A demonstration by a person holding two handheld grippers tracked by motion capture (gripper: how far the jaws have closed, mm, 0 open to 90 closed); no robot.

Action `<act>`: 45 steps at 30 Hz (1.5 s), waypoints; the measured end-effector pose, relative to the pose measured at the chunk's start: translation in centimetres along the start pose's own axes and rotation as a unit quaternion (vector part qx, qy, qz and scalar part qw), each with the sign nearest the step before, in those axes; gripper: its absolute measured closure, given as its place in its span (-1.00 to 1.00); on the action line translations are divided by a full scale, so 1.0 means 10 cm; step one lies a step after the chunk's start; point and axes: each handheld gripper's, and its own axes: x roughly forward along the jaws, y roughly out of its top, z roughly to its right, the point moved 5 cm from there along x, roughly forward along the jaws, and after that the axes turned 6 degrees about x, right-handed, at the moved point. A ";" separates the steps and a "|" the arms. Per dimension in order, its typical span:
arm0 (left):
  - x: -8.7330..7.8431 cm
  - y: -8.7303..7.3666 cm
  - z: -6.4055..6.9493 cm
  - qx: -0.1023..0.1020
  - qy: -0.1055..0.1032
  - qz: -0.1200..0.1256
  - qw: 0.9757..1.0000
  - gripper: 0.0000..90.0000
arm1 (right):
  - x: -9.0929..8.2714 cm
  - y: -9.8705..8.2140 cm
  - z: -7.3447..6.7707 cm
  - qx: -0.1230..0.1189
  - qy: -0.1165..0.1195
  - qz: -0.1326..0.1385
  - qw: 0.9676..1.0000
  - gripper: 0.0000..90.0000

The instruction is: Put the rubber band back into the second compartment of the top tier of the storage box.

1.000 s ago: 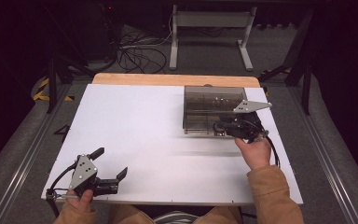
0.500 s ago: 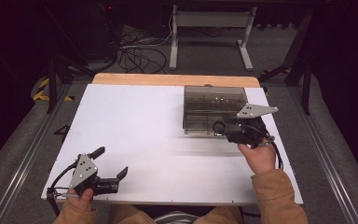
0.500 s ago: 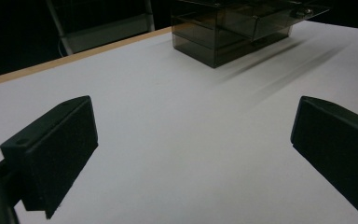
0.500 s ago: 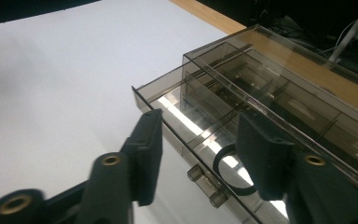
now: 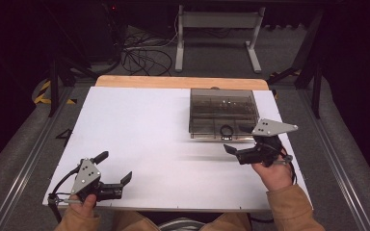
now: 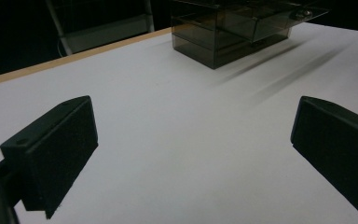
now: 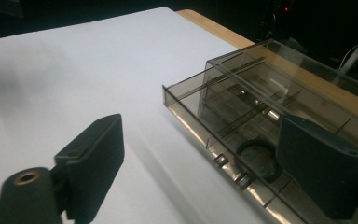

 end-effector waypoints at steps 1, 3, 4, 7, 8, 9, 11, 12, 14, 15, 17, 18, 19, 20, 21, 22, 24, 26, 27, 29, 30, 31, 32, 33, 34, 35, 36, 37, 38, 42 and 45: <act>0.00 0.00 0.00 0.000 0.000 0.000 1.000 -0.97 | -0.01 -0.03 -0.01 0.000 0.001 0.003 1.000 -0.71; 0.00 0.00 0.00 -0.001 0.000 0.000 1.000 -0.97 | -0.03 -0.07 -0.03 0.001 0.004 0.004 1.000 -0.76; 0.00 0.00 0.00 -0.002 0.000 0.000 1.000 -0.97 | -0.04 -0.09 -0.04 0.004 0.008 0.007 1.000 -0.77; 0.00 0.00 0.00 -0.002 0.000 0.000 1.000 -0.97 | -0.07 -0.14 -0.04 0.008 0.017 0.012 1.000 -0.82; 0.01 0.00 0.00 -0.002 0.000 -0.001 1.000 -0.97 | -0.07 -0.15 -0.05 0.010 0.019 0.014 1.000 -0.83; 0.01 0.00 0.00 -0.002 0.000 -0.001 1.000 -0.97 | -0.08 -0.17 -0.05 0.010 0.022 0.016 1.000 -0.85; 0.00 0.00 0.00 -0.002 0.000 0.000 1.000 -0.97 | -0.10 -0.19 -0.06 0.013 0.029 0.023 0.999 -0.87; 0.00 0.00 0.00 -0.003 0.000 0.000 1.000 -0.97 | -0.10 -0.21 -0.06 0.013 0.029 0.025 0.999 -0.88; 0.00 0.00 0.00 -0.003 -0.001 0.001 1.000 -0.97 | -0.10 -0.25 -0.06 0.014 0.030 0.027 0.999 -0.91; 0.00 0.00 0.00 -0.003 -0.002 0.001 1.000 -0.97 | -0.10 -0.27 -0.06 0.014 0.034 0.028 0.999 -0.92; 0.01 0.00 0.00 -0.002 -0.004 0.003 1.000 -0.97 | -0.09 -0.32 -0.07 0.008 0.041 0.028 0.999 -0.94; 0.00 0.00 0.00 -0.001 -0.004 0.004 1.000 -0.97 | -0.09 -0.34 -0.07 0.008 0.044 0.026 0.999 -0.95; 0.00 0.00 0.00 -0.002 -0.005 0.004 1.000 -0.97 | -0.09 -0.36 -0.07 0.009 0.046 0.023 0.999 -0.96; 0.00 0.00 0.00 -0.002 -0.005 0.004 1.000 -0.97 | -0.09 -0.38 -0.06 0.009 0.046 0.023 0.999 -0.96; 0.00 0.00 0.00 -0.002 -0.005 0.005 1.000 -0.97 | -0.09 -0.40 -0.06 0.010 0.045 0.022 0.999 -0.96; 0.00 0.00 0.00 -0.002 -0.006 0.005 1.000 -0.97 | -0.08 -0.42 -0.06 0.012 0.044 0.022 0.999 -0.96; 0.00 0.00 0.00 0.000 -0.005 0.004 1.000 -0.97 | -0.08 -0.47 -0.05 0.015 0.044 0.024 0.999 -0.96; 0.01 0.00 0.00 -0.002 -0.006 0.005 1.000 -0.97 | -0.08 -0.52 -0.05 0.016 0.046 0.025 0.999 -0.96; 0.01 0.00 0.00 -0.003 -0.006 0.005 1.000 -0.97 | -0.08 -0.54 -0.06 0.016 0.046 0.026 0.998 -0.96; 0.01 -0.01 0.00 -0.002 -0.006 0.004 1.000 -0.97 | -0.08 -0.58 -0.06 0.019 0.046 0.029 0.998 -0.96; 0.01 -0.01 0.00 -0.002 -0.006 0.004 1.000 -0.97 | -0.07 -0.60 -0.06 0.021 0.048 0.030 0.998 -0.96; 0.01 -0.01 0.00 -0.002 -0.006 0.004 1.000 -0.97 | -0.07 -0.61 -0.07 0.022 0.048 0.031 0.998 -0.96; 0.01 -0.01 0.00 -0.002 -0.006 0.004 1.000 -0.97 | -0.07 -0.63 -0.07 0.022 0.049 0.032 0.998 -0.96; 0.01 -0.01 0.00 -0.003 -0.006 0.004 1.000 -0.97 | -0.06 -0.65 -0.07 0.022 0.050 0.031 0.998 -0.96; 0.01 -0.01 0.00 -0.005 -0.006 0.004 1.000 -0.97 | -0.06 -0.67 -0.08 0.021 0.054 0.033 0.998 -0.96; 0.01 -0.01 0.00 -0.004 -0.005 0.005 1.000 -0.97 | -0.06 -0.69 -0.08 0.021 0.054 0.033 0.998 -0.96; 0.01 -0.01 0.00 -0.004 -0.006 0.005 1.000 -0.97 | -0.05 -0.71 -0.07 0.024 0.053 0.031 0.998 -0.96; 0.01 -0.01 0.00 -0.003 -0.006 0.005 1.000 -0.97 | -0.04 -0.74 -0.07 0.025 0.053 0.029 0.998 -0.96; 0.01 -0.01 0.00 -0.004 -0.006 0.005 1.000 -0.97 | -0.04 -0.76 -0.06 0.027 0.053 0.029 0.998 -0.96; 0.02 -0.02 0.00 -0.003 -0.008 0.005 1.000 -0.97 | -0.03 -0.84 -0.04 0.033 0.050 0.031 0.998 -0.96; 0.02 -0.02 0.00 -0.003 -0.010 0.004 1.000 -0.97 | -0.04 -0.90 -0.03 0.041 0.049 0.031 0.997 -0.96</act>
